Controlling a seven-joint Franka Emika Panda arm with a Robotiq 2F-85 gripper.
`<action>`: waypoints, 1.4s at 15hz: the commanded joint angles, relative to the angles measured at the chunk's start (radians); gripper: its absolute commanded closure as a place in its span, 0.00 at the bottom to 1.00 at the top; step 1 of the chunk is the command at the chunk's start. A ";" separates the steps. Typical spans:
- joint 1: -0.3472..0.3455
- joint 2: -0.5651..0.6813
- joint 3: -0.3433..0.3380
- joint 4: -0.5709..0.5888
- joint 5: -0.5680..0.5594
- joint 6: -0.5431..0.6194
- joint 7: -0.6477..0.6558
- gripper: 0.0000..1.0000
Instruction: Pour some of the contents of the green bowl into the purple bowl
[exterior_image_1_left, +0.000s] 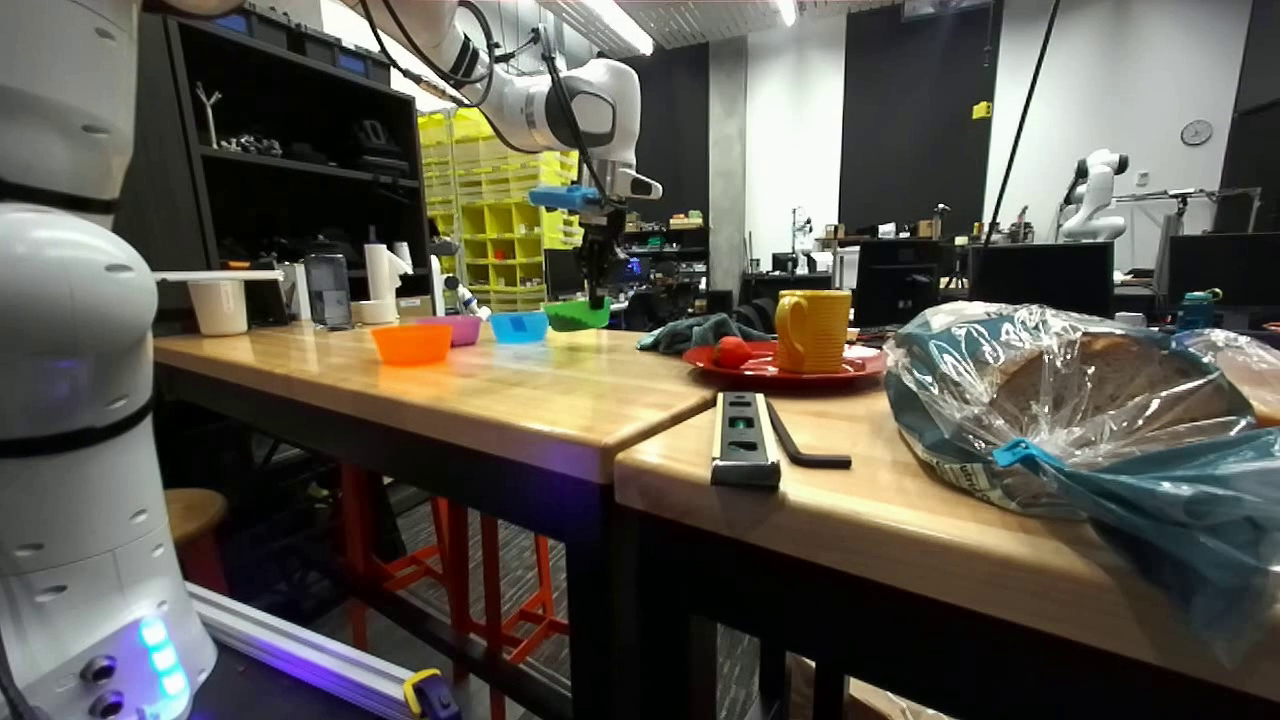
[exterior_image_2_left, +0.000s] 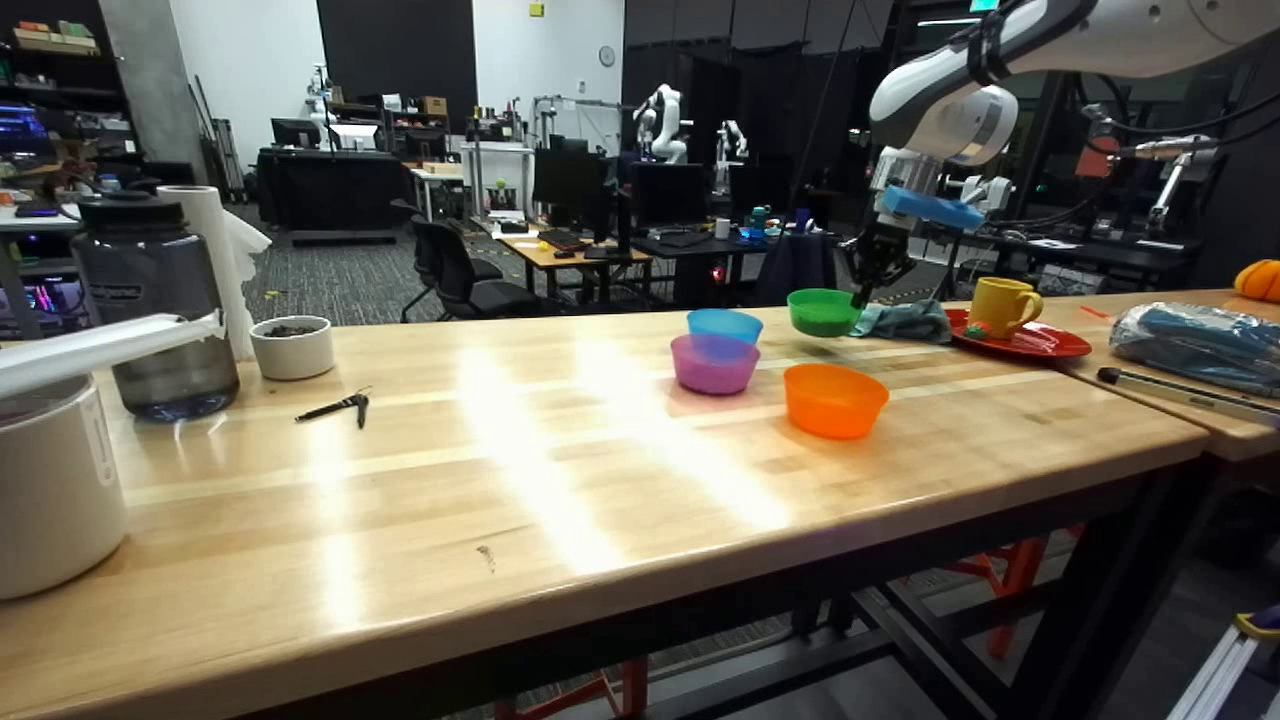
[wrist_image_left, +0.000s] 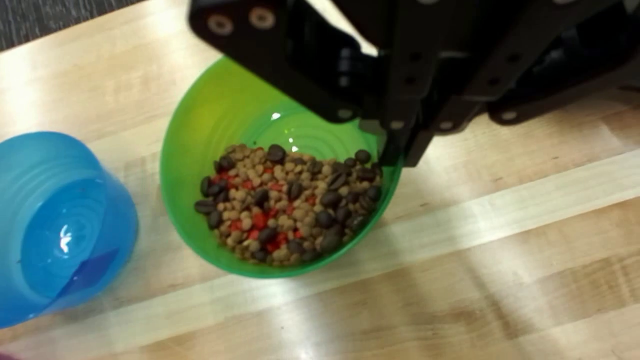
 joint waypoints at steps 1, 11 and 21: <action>-0.022 0.000 -0.007 -0.004 0.034 -0.024 0.010 0.99; -0.035 0.003 -0.008 -0.061 0.084 -0.031 -0.007 0.99; -0.032 -0.038 -0.008 -0.091 0.070 -0.021 -0.049 0.47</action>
